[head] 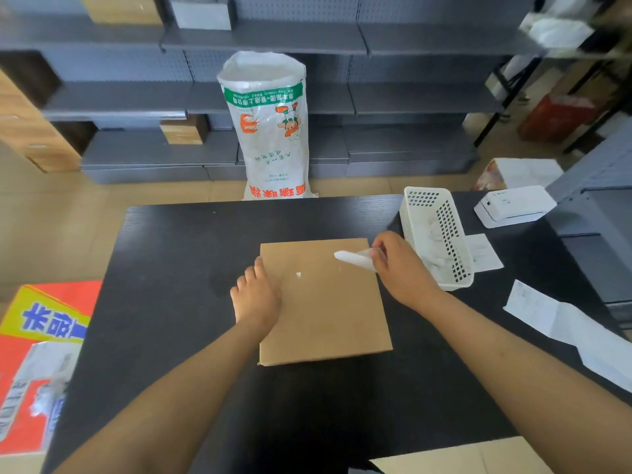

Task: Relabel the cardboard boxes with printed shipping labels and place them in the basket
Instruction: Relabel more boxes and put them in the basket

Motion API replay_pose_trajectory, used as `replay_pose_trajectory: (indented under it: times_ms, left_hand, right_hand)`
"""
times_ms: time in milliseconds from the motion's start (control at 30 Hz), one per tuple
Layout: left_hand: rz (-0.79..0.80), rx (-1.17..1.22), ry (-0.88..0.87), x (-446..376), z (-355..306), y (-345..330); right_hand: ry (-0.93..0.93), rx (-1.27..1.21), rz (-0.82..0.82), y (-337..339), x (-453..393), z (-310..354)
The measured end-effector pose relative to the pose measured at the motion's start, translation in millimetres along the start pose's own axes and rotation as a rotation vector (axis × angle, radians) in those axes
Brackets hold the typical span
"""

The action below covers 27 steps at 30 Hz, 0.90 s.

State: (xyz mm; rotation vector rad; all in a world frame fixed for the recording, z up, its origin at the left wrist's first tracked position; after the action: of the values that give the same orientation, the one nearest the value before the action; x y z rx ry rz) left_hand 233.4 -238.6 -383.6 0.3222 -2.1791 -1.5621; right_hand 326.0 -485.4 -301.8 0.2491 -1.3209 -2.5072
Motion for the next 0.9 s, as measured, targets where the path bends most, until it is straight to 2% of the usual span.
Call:
replay_pose_trajectory:
  times_ms: [100, 233, 333, 533, 700, 800, 900]
  left_hand:
    - [-0.034, -0.034, -0.079, -7, -18, 19]
    - [-0.018, -0.202, -0.252, -18, -56, 35]
    - [-0.01, -0.287, -0.316, -27, -85, 43]
    - [0.006, -0.282, -0.339, -33, -140, 43]
    - [0.038, -0.267, -0.284, -32, -188, 26]
    - [0.056, -0.234, -0.243, -29, -217, 13]
    - [0.062, -0.213, -0.23, -27, -244, 2]
  right_hand:
    - [-0.032, -0.011, -0.047, 15, 2, -4]
    - [-0.105, 0.061, -0.086, 35, 9, -23]
    - [-0.178, 0.069, -0.107, 48, 16, -47]
    - [-0.335, 0.048, -0.06, 76, 29, -137]
    - [-0.447, 0.021, -0.106, 107, 16, -212]
    - [-0.418, -0.05, -0.099, 116, 0, -230]
    - [-0.361, -0.124, 0.005, 106, -15, -234]
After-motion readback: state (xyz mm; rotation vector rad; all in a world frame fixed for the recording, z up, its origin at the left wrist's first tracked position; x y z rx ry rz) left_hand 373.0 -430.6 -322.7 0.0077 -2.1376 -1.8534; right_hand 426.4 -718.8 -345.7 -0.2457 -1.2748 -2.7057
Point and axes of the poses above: each hand's wrist, its own x-axis away from the middle knuckle, its own y-axis out of the back of the hand, z = x × y, the point moved 8 cm from there along -x, towards the middle knuckle, and after that the axes turned 2 degrees about -y, right-handed, at the moved point
